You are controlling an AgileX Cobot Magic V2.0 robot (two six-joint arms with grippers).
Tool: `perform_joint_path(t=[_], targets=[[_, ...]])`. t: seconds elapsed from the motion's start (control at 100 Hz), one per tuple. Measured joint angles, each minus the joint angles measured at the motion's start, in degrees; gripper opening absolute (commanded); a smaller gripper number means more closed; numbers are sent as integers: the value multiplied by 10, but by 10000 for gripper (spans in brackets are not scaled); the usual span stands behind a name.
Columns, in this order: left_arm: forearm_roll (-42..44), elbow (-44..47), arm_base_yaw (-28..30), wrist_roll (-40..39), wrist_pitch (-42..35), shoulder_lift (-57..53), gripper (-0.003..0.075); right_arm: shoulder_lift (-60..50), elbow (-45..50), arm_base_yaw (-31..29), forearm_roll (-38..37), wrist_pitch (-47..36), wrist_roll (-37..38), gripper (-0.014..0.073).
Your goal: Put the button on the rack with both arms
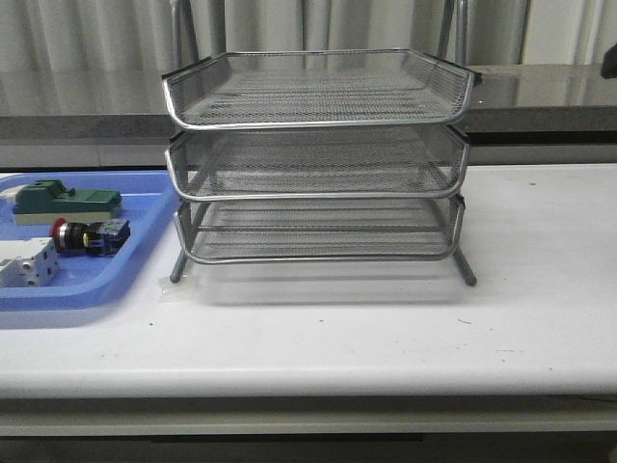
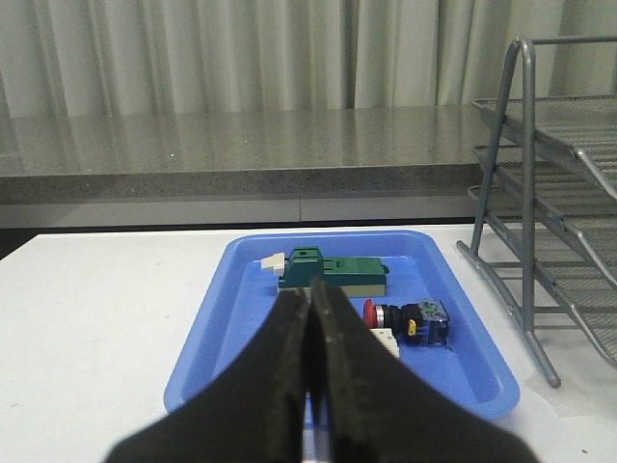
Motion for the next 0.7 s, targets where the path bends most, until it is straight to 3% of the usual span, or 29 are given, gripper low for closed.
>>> perform_joint_path(t=[0.38, 0.7], targets=[[0, 0, 0, 0, 0, 0, -20, 125, 0, 36, 168, -88, -117, 393], [0, 0, 0, 0, 0, 0, -20, 234, -19, 36, 387, -100, -321, 393]])
